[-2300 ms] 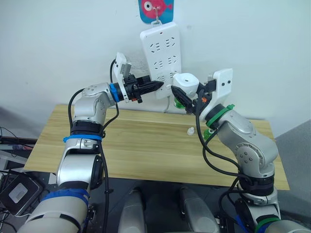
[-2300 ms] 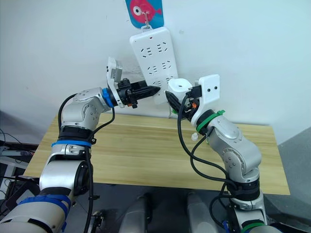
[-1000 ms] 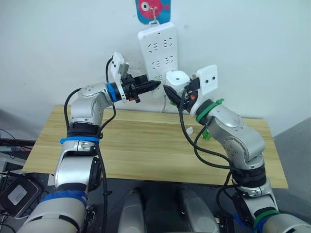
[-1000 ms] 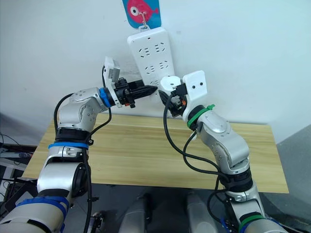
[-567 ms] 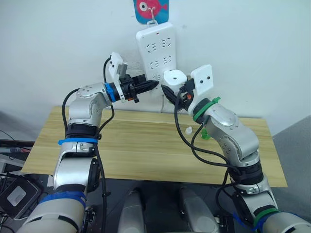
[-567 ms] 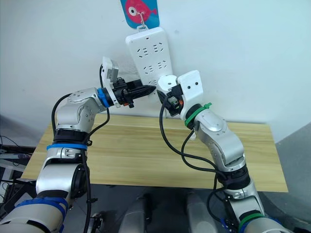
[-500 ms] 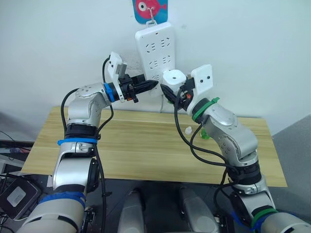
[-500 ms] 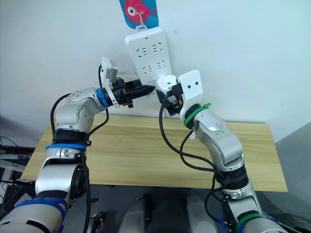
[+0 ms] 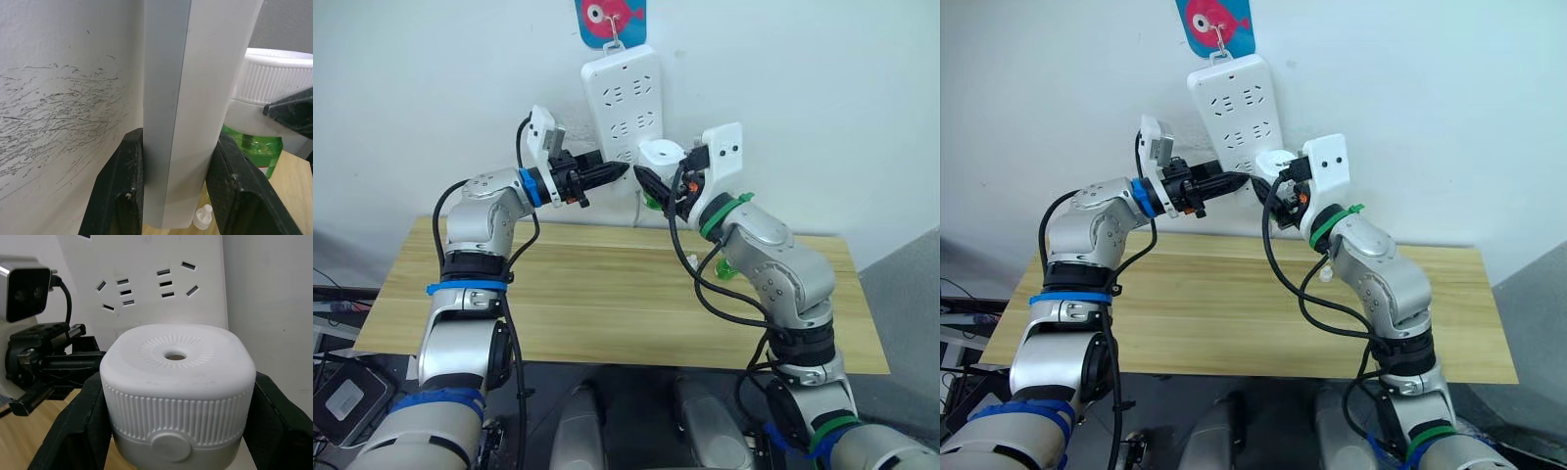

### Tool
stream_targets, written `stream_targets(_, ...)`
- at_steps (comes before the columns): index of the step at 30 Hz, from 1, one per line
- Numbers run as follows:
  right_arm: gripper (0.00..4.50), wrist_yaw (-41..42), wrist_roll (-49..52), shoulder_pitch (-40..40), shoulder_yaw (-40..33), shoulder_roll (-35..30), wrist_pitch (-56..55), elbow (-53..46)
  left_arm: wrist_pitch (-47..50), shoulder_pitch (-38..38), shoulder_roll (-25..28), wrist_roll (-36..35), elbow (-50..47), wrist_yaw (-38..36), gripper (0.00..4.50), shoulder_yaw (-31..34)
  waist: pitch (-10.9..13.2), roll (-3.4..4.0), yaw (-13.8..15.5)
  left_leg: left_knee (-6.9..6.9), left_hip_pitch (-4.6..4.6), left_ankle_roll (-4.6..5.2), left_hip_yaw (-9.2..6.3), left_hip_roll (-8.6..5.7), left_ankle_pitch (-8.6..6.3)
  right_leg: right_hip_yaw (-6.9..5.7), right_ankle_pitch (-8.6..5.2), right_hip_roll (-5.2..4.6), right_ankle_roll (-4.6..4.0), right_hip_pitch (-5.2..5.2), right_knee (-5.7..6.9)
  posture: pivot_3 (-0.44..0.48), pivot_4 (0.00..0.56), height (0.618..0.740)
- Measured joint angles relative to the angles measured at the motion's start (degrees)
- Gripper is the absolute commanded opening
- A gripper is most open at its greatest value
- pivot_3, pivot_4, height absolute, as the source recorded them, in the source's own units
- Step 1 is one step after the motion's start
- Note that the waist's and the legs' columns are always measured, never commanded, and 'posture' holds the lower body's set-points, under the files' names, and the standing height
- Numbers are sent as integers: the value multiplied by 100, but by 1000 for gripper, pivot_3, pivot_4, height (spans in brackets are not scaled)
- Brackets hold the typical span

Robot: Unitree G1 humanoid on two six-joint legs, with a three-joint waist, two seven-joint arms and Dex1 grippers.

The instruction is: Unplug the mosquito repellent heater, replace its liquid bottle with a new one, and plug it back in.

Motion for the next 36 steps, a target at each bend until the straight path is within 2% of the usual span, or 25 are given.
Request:
stream_targets(4,4437,-11,-177,-35,31,-42,-72,175,24,-5,-118,-85,-18,-58,1320,-8,-1,1,29,-1,-2,0,-1,-2,0,-1,0,-2,1,1,-2,-92,257,740)
stream_targets(7,4476,-11,-188,41,-23,-12,-36,164,10,-11,-158,-130,-55,-107,1320,-53,0,0,75,-20,-10,-1,-1,-10,-2,-3,3,-9,-4,-2,-17,-95,260,740)
stream_targets(15,4476,173,429,679,-451,-369,686,-1004,-48,-13,-122,-114,-92,-141,1320,-105,0,0,160,-55,-8,-2,-4,-9,-3,-11,10,-10,-25,-6,-34,-109,268,740)
stream_targets(17,4500,286,725,821,-545,-459,934,-1349,-82,-11,-84,-90,-89,-130,2037,-104,0,0,157,-55,-8,-2,-4,-9,-3,-10,9,-10,-24,-6,-33,-109,270,740)
stream_targets(18,4500,389,923,879,-577,-521,1055,-1530,-81,1,-30,-83,-85,-124,2195,-97,0,0,155,-55,-8,-2,-3,-10,-3,-9,9,-10,-24,-6,-33,-109,270,740)
stream_targets(22,4500,697,1417,1068,-650,-839,1315,-1953,41,131,194,-81,-132,-128,3471,-82,0,0,132,-55,-5,-2,-3,-8,-3,-9,7,-9,-20,-6,-31,-103,273,740)
stream_targets(25,3859,923,1571,1225,-615,-998,1290,-1940,264,522,537,-119,-459,-7,4400,18,1,0,111,-61,-4,-2,-3,-5,-3,-8,6,-8,-18,-8,-32,-81,276,740)
stream_targets(26,3541,971,1573,1223,-560,-1000,1232,-1868,394,698,695,-165,-675,-9,4500,67,1,-1,98,-64,-4,-2,-1,-5,-3,-6,6,-8,-19,-11,-33,-81,276,740)
stream_targets(29,2447,1042,1561,1202,-405,-842,972,-1575,950,1216,1187,-399,-1491,-33,4500,198,1,-2,100,-75,-2,-3,-9,-3,-3,-15,4,-9,-30,-12,-31,-54,277,740)
stream_targets(35,247,1292,1389,1121,97,-667,440,-1142,1665,2039,1748,-852,-3069,94,4500,508,2,-1,192,-77,-2,-3,-6,-10,-3,-16,-10,-21,-10,-9,-38,-12,280,740)
stream_targets(36,81,1326,1353,1081,186,-624,351,-1018,1738,2262,1762,-960,-3427,117,4500,533,2,-1,205,-77,-3,-3,-5,-12,-3,-16,-10,-25,-10,-8,-38,-8,279,740)
